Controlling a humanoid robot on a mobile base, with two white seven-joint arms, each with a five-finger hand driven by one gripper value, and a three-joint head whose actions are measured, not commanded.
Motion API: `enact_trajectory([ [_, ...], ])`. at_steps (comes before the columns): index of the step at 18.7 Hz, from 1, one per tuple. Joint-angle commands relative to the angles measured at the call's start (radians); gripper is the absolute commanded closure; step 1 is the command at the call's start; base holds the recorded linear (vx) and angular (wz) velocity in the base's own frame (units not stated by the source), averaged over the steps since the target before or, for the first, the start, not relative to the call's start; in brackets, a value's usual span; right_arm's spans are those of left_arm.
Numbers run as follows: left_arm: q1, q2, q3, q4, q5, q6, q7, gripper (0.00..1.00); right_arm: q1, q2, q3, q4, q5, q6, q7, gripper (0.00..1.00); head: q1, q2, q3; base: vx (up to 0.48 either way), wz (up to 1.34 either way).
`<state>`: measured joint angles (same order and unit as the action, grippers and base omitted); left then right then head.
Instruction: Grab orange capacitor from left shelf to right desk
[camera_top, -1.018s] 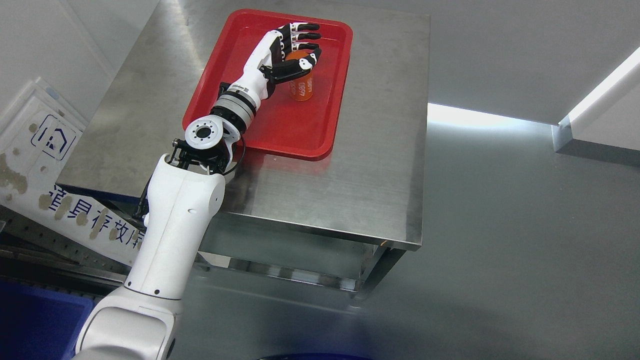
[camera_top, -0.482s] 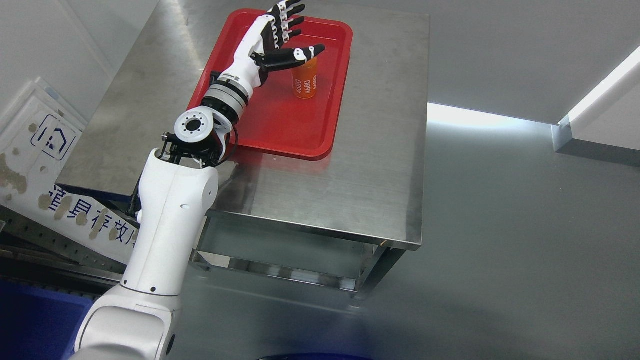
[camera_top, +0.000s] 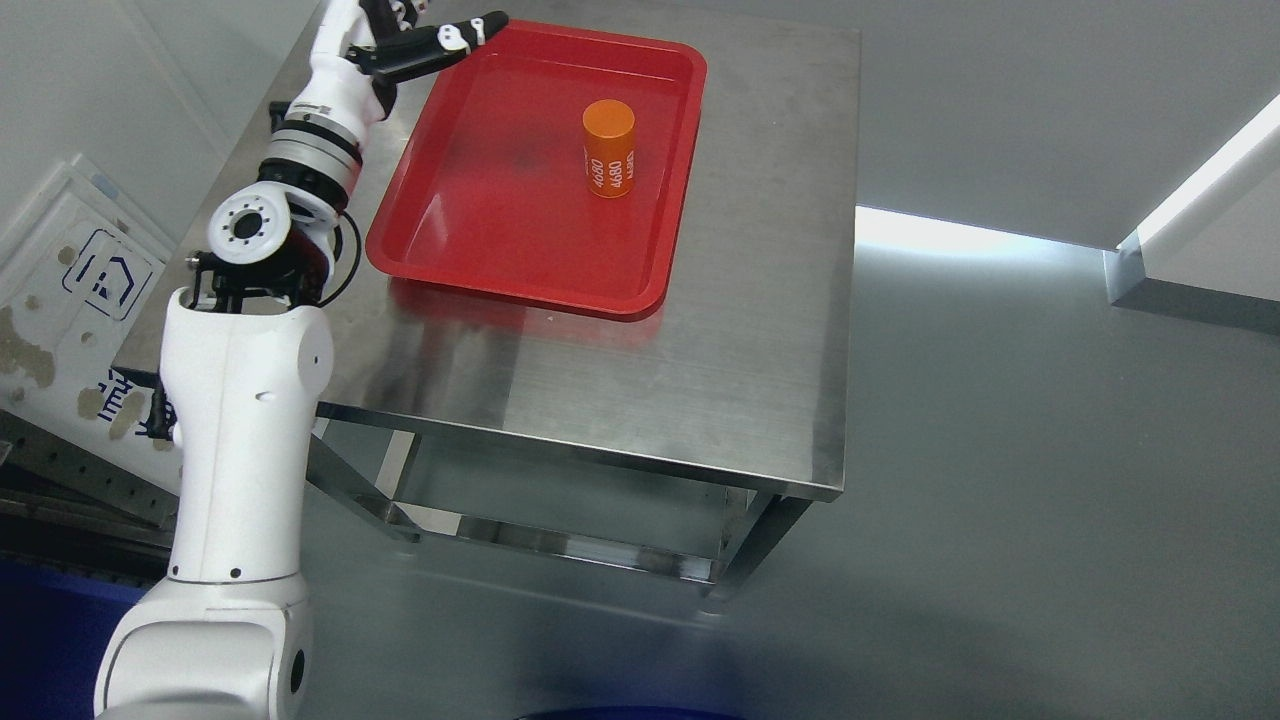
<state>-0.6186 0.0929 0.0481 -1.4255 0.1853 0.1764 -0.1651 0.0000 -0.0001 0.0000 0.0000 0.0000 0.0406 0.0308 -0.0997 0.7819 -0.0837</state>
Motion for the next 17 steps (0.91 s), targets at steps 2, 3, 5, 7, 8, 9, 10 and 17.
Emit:
enact_trajectory([
  [2,0.158,-0.030,0.228,-0.231,0.000,-0.052,0.022,0.00,0.034,-0.017,-0.012,-0.023,0.000,-0.001,0.000,0.00,0.0000,0.000,0.000,0.000,0.00],
  [3,0.177,-0.010,0.233,-0.231,0.000,-0.072,0.044,0.00,0.034,-0.017,-0.012,-0.023,0.000,-0.001,0.000,0.00,0.0000,0.000,0.000,0.000,0.00],
  [5,0.215,0.008,0.231,-0.231,0.000,-0.074,0.071,0.00,0.034,-0.017,-0.012,-0.023,0.000,-0.001,0.000,0.00,0.0000,0.000,0.000,0.000,0.00],
  [7,0.246,0.010,0.231,-0.230,0.000,-0.075,0.072,0.00,0.034,-0.017,-0.012,-0.023,0.000,-0.001,0.000,0.00,0.0000,0.000,0.000,0.000,0.00],
  [8,0.260,0.002,0.230,-0.230,0.000,-0.075,0.072,0.00,0.034,-0.017,-0.012,-0.023,0.000,-0.001,0.000,0.00,0.0000,0.000,0.000,0.000,0.00],
  [9,0.276,-0.004,0.219,-0.230,0.000,-0.075,0.072,0.00,0.034,-0.017,-0.012,-0.023,0.000,-0.001,0.000,0.00,0.0000,0.000,0.000,0.000,0.00],
  [10,0.283,-0.010,0.210,-0.230,0.000,-0.077,0.073,0.00,0.034,-0.017,-0.012,-0.023,0.000,-0.001,0.000,0.00,0.0000,0.000,0.000,0.000,0.00],
  [17,0.353,-0.012,0.203,-0.230,0.000,-0.132,0.076,0.00,0.034,-0.017,-0.012,-0.023,0.000,-0.001,0.000,0.00,0.0000,0.000,0.000,0.000,0.00],
])
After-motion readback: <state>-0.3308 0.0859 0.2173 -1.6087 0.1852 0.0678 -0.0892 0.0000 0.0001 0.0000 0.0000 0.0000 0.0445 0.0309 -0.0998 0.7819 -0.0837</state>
